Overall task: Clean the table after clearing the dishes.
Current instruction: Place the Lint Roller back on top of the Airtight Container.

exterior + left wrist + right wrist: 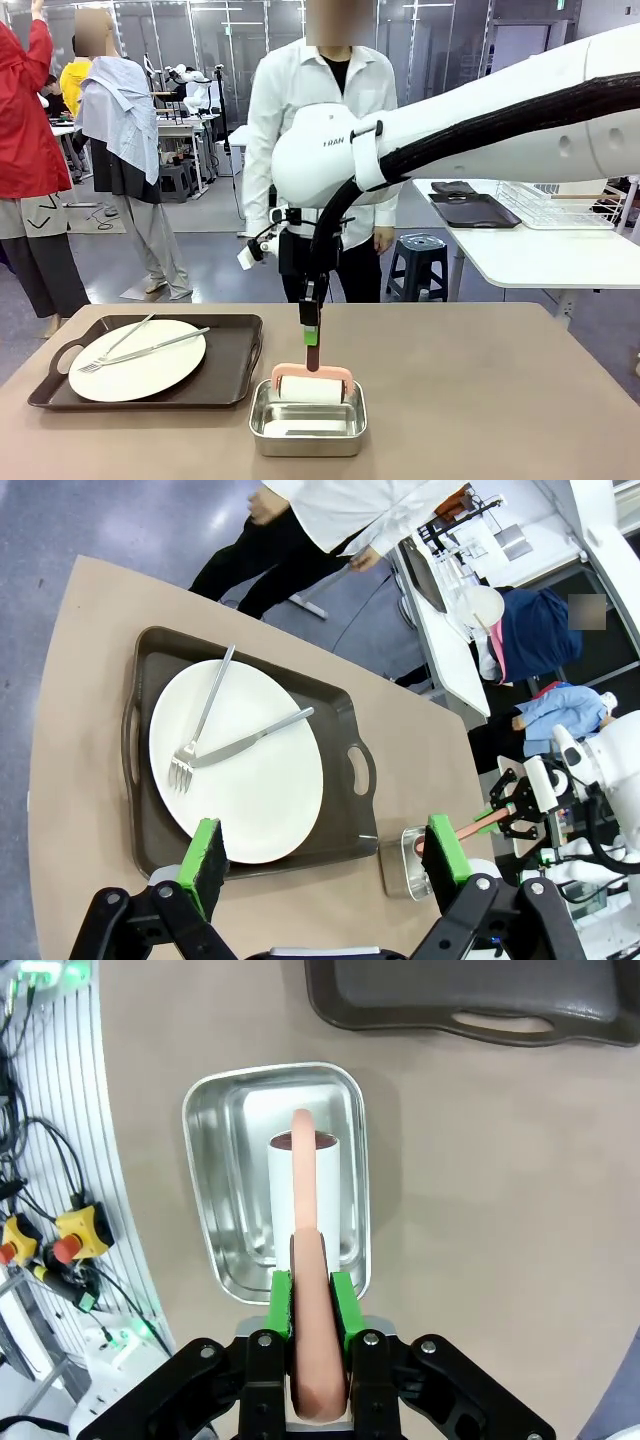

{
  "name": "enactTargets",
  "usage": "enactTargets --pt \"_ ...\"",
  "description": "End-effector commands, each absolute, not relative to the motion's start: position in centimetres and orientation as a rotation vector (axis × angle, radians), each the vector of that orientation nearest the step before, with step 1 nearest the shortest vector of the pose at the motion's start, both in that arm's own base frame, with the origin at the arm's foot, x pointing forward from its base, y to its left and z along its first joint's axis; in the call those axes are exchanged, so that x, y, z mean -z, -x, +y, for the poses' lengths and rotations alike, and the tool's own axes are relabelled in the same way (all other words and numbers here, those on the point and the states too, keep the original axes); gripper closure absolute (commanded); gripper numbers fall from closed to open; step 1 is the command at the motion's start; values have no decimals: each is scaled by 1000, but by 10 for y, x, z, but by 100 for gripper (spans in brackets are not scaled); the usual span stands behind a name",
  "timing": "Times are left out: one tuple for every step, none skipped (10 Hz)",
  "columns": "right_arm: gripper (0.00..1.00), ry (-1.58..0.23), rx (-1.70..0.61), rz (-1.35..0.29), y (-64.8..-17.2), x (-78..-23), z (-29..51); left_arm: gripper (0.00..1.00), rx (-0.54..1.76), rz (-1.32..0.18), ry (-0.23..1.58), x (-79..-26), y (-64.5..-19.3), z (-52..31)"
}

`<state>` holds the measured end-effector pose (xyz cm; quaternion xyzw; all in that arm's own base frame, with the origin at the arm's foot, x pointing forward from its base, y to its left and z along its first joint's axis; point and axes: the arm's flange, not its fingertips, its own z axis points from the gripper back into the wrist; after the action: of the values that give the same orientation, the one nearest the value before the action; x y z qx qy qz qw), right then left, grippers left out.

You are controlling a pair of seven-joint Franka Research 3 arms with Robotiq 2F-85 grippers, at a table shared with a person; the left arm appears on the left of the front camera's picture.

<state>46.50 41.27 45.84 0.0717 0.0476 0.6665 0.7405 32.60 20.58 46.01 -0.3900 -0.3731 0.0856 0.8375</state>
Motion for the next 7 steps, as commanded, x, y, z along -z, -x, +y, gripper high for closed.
enactTargets --pt "79 -125 -1546 124 -475 -448 420 0 -172 -802 839 -460 -325 207" --pt "79 -162 -1551 146 -482 -438 420 0 -172 -802 839 -460 -325 207" --pt "79 -153 -1540 146 -488 -430 420 0 -172 -802 839 -460 -325 207" --pt "79 -148 -1539 128 -490 -424 421 0 -172 -802 839 -460 -325 207" --pt "79 -124 -1561 148 -490 -415 424 0 -172 -802 839 -460 -325 207" --pt "79 -136 -1570 152 -489 -408 423 0 -172 -802 839 -460 -325 207" --pt "66 -137 -1574 156 -489 -407 421 0 -172 -802 839 -460 -325 207"
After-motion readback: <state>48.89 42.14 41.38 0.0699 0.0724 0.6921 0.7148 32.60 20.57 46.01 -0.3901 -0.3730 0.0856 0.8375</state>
